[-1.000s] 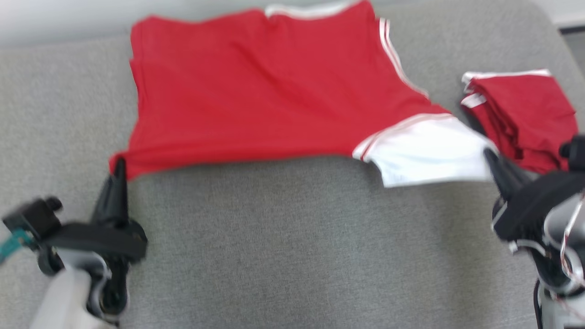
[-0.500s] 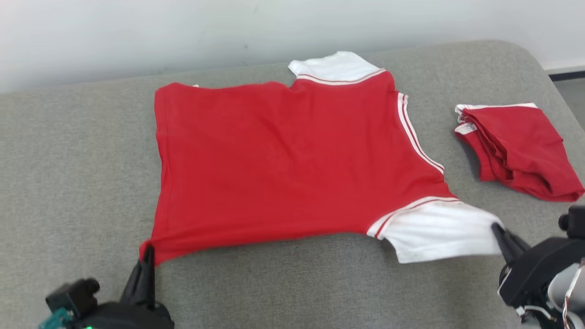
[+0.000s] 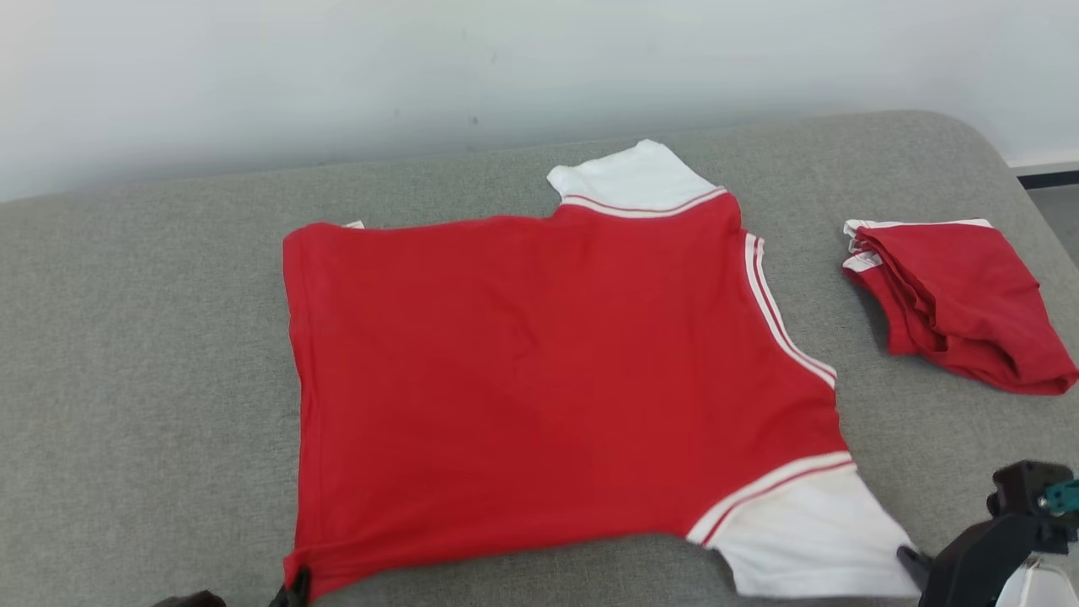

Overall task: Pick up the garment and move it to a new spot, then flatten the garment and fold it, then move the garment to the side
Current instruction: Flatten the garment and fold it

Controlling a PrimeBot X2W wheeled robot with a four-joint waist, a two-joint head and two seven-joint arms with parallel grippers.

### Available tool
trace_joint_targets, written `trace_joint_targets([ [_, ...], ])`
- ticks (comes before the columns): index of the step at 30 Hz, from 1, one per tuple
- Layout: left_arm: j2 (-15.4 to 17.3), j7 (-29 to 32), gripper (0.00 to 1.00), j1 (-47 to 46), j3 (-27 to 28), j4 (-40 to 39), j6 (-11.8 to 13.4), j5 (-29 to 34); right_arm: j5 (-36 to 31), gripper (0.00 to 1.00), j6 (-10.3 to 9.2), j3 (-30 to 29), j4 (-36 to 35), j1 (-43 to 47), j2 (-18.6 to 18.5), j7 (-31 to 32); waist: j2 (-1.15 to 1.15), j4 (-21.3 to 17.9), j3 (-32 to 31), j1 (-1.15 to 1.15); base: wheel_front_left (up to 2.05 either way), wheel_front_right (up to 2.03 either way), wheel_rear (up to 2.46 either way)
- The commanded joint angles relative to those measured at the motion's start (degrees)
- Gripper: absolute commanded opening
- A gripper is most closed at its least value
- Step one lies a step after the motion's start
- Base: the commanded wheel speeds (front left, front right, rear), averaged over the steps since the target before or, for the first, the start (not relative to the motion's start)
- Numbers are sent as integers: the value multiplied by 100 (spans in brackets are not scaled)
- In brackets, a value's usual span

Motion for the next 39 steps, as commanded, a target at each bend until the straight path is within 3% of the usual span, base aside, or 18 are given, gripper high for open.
trace_joint_targets([
  [1,154,175,0,188,-74,-94,149,140,-13,0,-18,-36,-69,184,-52,270,0,19,-52,1,0,0,0],
  [6,175,278,0,279,-121,-352,211,133,130,0,-18,-79,-226,227,-7,342,0,62,-72,1,0,0,0],
  [13,149,295,0,-111,-180,-572,165,205,291,0,-18,119,-276,-368,-141,6,0,137,-45,1,0,0,0],
  [18,2,317,0,-748,-239,-480,94,221,412,0,-18,302,154,-1246,-299,-326,0,230,73,1,0,0,0],
  [28,-173,81,0,-1884,-447,470,-83,513,468,0,-17,888,1388,-2621,-628,-908,0,299,444,1,0,0,0],
  [39,-302,-252,0,-2437,-405,1069,-167,513,526,0,-17,1086,1976,-3270,-836,-1703,0,377,678,1,0,0,0],
])
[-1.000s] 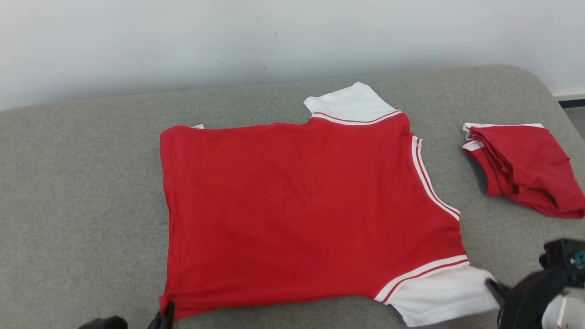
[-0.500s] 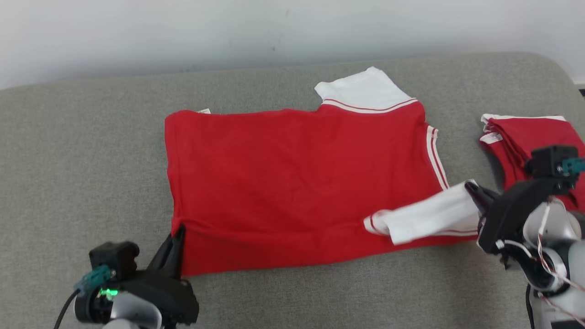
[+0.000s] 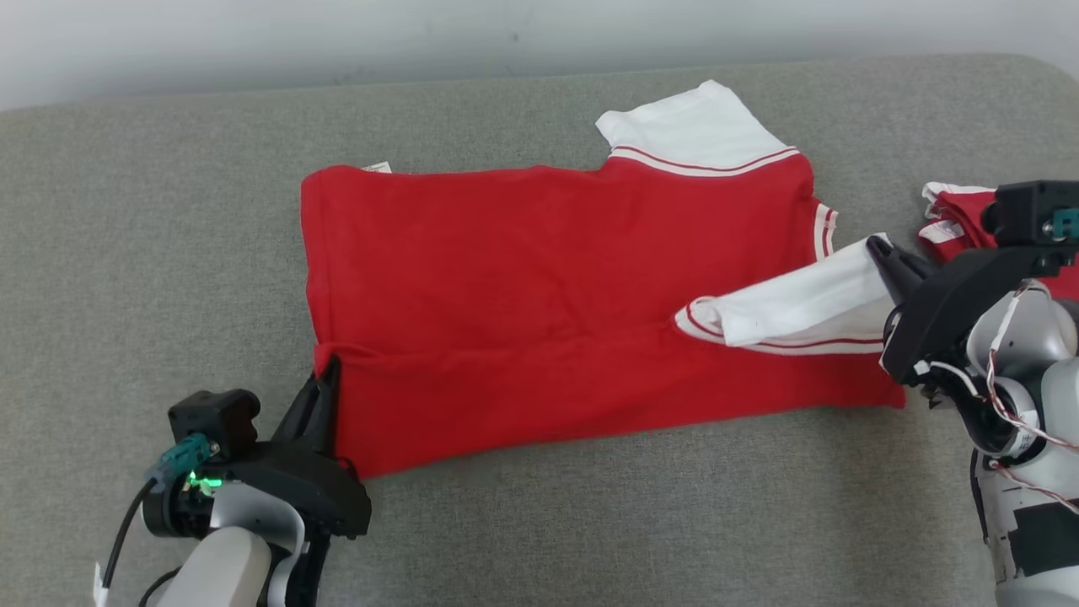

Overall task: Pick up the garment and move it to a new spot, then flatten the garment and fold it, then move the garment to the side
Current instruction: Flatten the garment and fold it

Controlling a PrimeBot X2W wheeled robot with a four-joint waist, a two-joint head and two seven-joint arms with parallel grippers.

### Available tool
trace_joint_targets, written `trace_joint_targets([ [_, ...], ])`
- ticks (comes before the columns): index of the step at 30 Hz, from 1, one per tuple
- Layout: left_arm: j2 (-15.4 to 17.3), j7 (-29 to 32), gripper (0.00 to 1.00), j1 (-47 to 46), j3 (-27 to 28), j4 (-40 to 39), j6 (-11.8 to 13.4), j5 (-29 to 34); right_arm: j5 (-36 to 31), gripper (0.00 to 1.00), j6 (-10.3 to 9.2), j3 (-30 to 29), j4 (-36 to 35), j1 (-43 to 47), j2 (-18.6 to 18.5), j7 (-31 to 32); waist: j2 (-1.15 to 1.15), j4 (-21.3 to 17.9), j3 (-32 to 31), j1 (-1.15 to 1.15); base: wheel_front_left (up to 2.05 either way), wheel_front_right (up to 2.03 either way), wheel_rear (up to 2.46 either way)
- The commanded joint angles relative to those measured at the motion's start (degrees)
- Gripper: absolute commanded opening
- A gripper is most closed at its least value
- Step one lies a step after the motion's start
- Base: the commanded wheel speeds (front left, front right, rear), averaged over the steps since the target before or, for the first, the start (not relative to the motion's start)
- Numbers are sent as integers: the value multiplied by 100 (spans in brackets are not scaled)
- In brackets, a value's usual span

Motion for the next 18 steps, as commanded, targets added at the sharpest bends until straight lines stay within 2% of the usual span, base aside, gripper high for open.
trace_joint_targets([
  [1,1,-57,0,-88,32,38,-10,17,58,0,-16,-26,13,-56,-22,-61,-1,24,37,-1,0,0,0],
  [12,-32,-110,0,-263,-31,274,-36,14,37,0,-16,144,304,-288,-48,-167,-1,48,153,-1,0,0,0],
  [13,-43,-127,17,-287,-36,298,-37,17,-19,36,-16,139,357,-329,-52,-241,-1,55,159,-1,0,0,0],
  [14,-44,-143,49,-311,-43,327,-7,46,-97,100,-16,122,413,-365,-49,-332,-1,64,160,-1,0,0,0],
  [15,-54,-165,100,-331,-52,354,6,73,-156,100,-16,139,454,-403,-39,-438,-1,75,159,-1,0,0,0],
  [18,-77,-246,100,-356,-79,436,34,110,-117,100,-16,143,615,-461,65,-630,-1,102,124,-1,0,0,0],
])
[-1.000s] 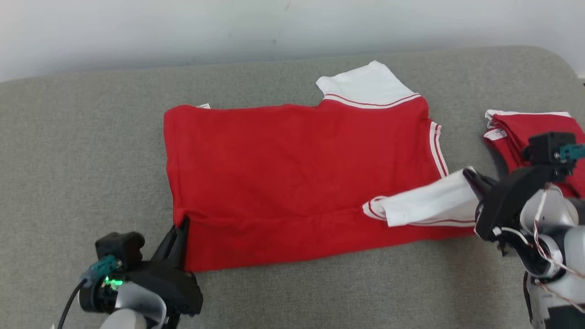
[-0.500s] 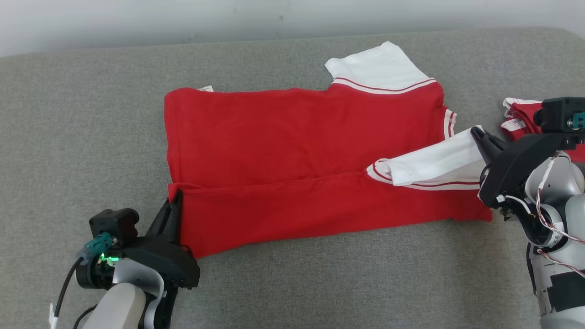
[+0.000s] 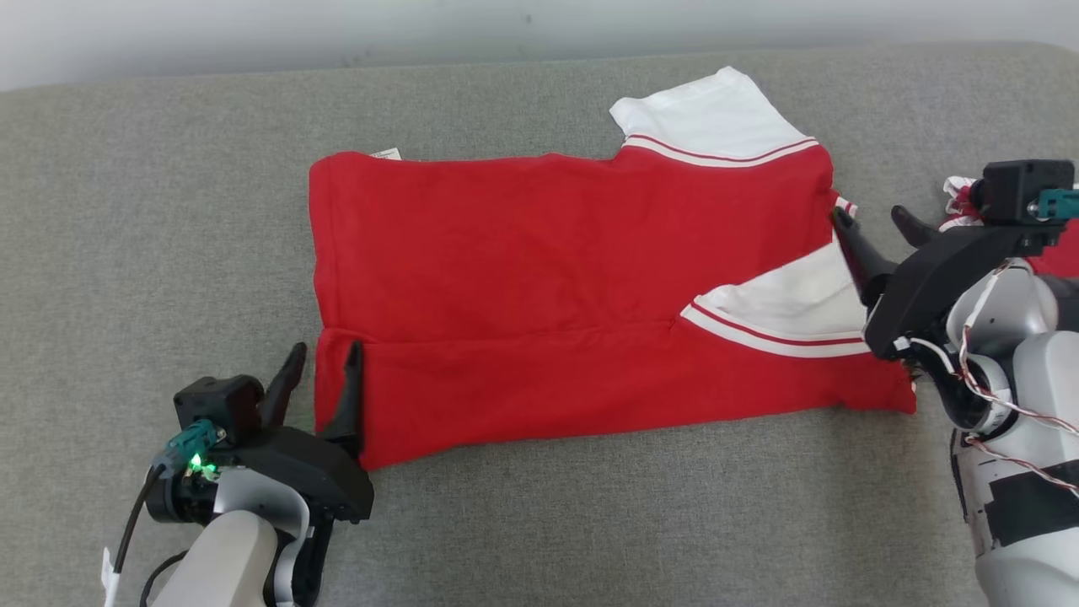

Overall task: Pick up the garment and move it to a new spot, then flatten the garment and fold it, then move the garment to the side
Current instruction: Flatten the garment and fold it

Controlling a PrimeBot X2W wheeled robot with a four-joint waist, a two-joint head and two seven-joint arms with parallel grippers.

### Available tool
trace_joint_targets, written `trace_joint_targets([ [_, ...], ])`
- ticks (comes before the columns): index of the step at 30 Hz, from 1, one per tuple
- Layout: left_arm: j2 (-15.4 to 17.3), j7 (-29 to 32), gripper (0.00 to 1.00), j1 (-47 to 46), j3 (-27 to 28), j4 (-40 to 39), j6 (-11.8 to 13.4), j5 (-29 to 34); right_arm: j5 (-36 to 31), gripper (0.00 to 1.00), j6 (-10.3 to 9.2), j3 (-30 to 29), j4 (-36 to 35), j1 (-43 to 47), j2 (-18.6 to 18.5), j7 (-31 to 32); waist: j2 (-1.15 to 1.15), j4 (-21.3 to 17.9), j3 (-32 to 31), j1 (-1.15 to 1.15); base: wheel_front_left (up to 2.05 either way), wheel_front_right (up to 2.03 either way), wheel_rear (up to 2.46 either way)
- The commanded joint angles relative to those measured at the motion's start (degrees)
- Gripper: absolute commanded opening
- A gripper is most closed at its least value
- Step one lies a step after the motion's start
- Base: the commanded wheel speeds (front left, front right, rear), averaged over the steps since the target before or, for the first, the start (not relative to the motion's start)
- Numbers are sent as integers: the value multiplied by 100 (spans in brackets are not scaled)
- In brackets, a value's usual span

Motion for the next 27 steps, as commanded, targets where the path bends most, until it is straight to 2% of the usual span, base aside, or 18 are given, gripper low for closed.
trace_joint_targets([
  [1,2,-49,100,-24,-6,25,15,64,34,100,-16,7,19,-30,10,-42,-1,10,-32,-1,0,0,0],
  [6,157,-96,100,180,-85,18,124,200,63,100,-16,-13,8,167,-81,-4,-1,-9,-173,-1,0,0,0],
  [14,351,160,100,641,-310,-216,391,441,-301,100,-16,-470,-138,842,-180,627,-1,-52,-324,-1,0,0,0],
  [19,364,332,100,728,-426,-139,517,488,-590,100,-16,-765,-36,1110,20,597,-1,-67,-273,-1,0,0,0],
  [27,340,453,100,592,-474,-54,598,502,-914,100,-16,-883,441,976,301,350,-1,-27,-23,-1,0,0,0],
])
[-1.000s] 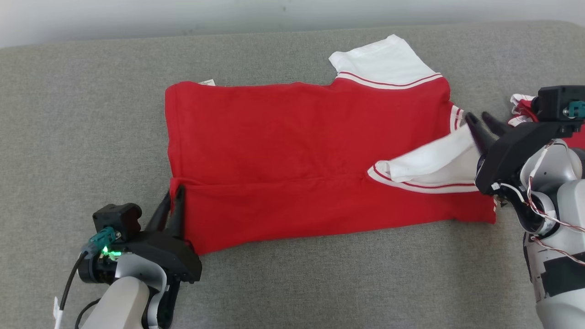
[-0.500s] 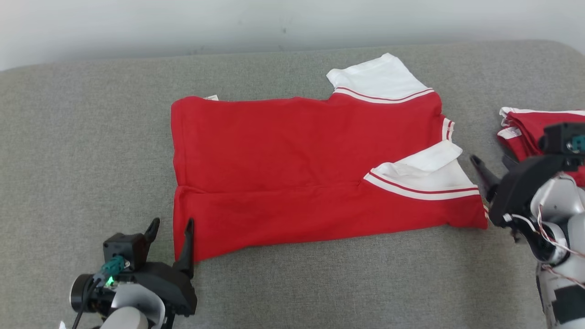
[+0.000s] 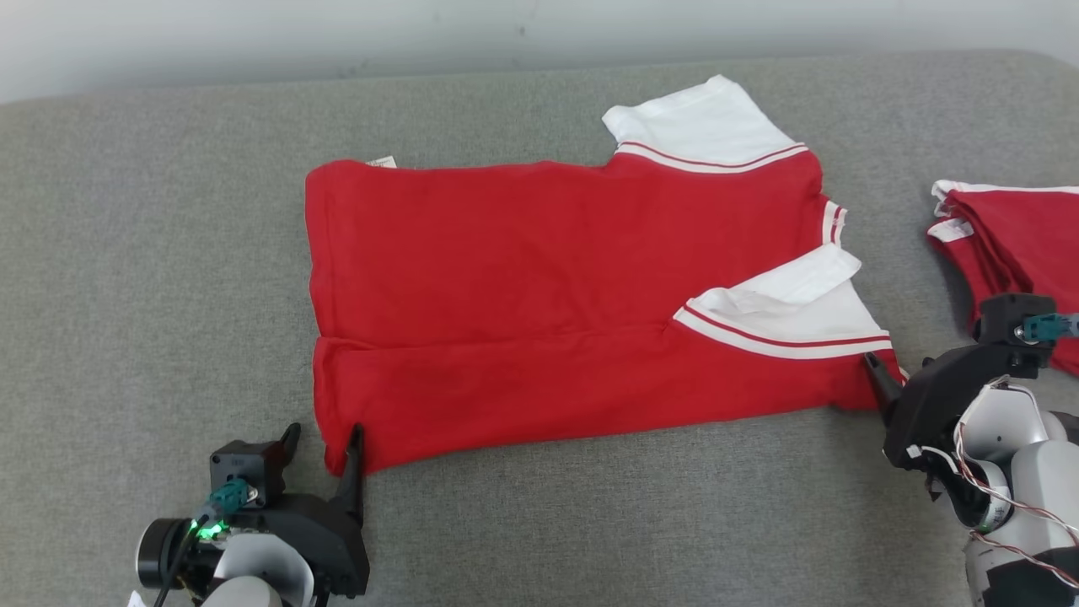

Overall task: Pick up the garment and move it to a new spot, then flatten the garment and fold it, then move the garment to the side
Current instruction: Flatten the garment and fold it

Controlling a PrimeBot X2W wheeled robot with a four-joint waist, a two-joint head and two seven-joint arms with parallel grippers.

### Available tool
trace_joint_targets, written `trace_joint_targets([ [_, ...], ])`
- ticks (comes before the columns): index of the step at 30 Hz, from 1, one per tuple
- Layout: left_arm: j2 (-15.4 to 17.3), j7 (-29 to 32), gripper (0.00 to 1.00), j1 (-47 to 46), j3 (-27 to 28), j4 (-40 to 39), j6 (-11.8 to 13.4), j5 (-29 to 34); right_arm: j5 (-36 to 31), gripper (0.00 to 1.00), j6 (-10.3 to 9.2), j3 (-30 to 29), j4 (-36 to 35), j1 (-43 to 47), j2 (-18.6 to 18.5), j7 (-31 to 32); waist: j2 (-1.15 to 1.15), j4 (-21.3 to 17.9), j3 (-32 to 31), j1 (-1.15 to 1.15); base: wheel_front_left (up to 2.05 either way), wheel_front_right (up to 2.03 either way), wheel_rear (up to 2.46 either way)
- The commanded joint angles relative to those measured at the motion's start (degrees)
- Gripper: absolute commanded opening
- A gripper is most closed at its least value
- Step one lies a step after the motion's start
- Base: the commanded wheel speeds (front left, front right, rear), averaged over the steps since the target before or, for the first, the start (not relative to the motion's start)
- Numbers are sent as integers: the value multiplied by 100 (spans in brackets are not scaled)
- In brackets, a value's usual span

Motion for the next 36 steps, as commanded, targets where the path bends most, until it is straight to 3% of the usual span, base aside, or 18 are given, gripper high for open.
trace_joint_targets([
  [1,16,49,100,-46,-16,21,20,-2,2,100,-16,-19,109,-94,63,-84,0,45,107,1,0,0,0],
  [10,-30,242,100,-201,-152,141,-98,-35,-37,100,-16,-28,667,-209,162,91,0,149,287,1,0,0,0],
  [11,-34,316,96,-201,-186,186,-119,-59,-44,100,-16,-8,753,-194,159,177,0,157,296,1,0,0,0],
  [12,-48,372,67,-195,-198,227,-140,-100,-9,100,-16,19,824,-182,179,264,0,164,302,1,0,0,0],
  [13,-52,427,15,-186,-216,268,-150,-124,37,68,-16,20,858,-170,202,300,0,167,303,1,0,0,0],
  [14,-50,480,0,-158,-234,304,-186,-152,73,20,-16,12,868,-172,222,312,0,169,300,1,0,0,0],
  [15,-52,522,0,-130,-235,329,-198,-196,106,0,-16,25,876,-154,239,341,0,168,289,1,0,0,0],
  [23,72,524,0,113,-169,284,-286,-373,589,0,-21,-29,393,286,67,322,0,147,-47,1,0,0,0],
  [36,283,603,0,920,-36,-567,-4,-582,849,0,-20,-308,-1044,1567,196,620,0,26,-537,1,0,0,0],
])
